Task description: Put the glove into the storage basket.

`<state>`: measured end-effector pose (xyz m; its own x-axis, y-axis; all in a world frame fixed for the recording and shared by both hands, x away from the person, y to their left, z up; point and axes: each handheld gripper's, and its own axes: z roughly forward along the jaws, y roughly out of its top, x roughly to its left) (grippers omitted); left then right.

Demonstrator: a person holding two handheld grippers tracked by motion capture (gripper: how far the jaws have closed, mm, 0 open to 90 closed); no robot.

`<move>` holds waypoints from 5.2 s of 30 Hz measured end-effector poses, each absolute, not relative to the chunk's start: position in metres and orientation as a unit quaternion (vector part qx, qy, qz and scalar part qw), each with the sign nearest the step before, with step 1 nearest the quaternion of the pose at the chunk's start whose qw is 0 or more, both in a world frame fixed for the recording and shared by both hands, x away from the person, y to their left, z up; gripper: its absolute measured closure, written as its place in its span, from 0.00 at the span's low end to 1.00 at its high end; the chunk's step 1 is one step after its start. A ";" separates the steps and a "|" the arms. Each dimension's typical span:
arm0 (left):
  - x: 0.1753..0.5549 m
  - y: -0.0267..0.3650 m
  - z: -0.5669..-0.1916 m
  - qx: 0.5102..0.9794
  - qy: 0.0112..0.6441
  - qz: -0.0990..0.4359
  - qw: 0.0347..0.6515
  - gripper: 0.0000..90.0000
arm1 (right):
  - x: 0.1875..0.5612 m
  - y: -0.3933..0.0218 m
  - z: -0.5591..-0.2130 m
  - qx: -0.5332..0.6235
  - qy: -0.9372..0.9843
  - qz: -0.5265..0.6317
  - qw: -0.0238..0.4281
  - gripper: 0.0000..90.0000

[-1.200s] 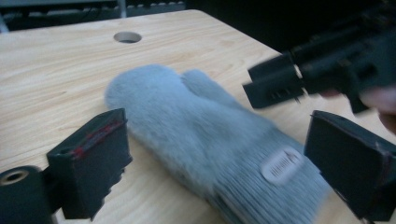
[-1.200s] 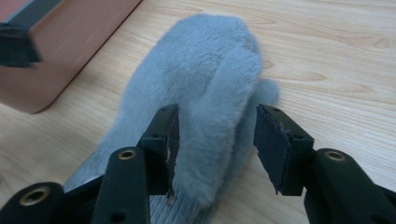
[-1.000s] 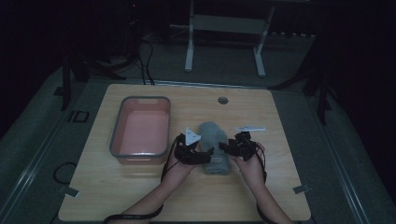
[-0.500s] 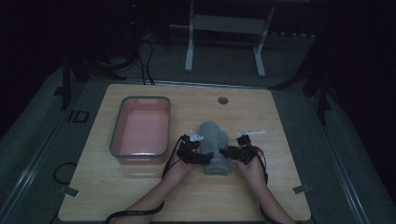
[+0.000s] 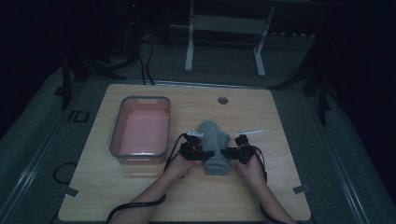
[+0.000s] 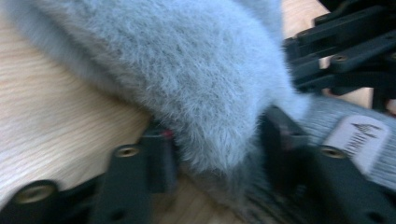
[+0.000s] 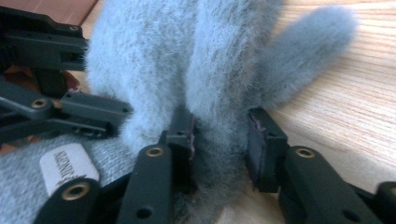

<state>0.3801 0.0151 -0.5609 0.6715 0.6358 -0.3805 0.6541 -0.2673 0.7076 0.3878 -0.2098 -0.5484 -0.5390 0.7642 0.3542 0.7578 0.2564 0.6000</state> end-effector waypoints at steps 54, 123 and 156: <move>0.391 0.120 -0.424 0.804 0.342 0.071 0.482 0.85 | 0.398 -0.124 -0.418 0.417 0.771 0.481 0.028 0.89; 0.393 0.221 -0.469 0.789 0.489 0.195 0.318 0.18 | 0.429 -0.032 -0.449 0.357 0.836 0.417 -0.013 0.27; 0.321 0.133 -0.464 0.835 0.339 0.155 0.404 0.14 | 0.370 -0.130 -0.480 0.258 0.874 0.411 0.029 0.22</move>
<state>0.3213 0.1335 -0.4638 0.7230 0.6907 -0.0154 0.4407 -0.4438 0.7803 0.3703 -0.1305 -0.4799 -0.8650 0.4753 0.1606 0.4269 0.5292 0.7333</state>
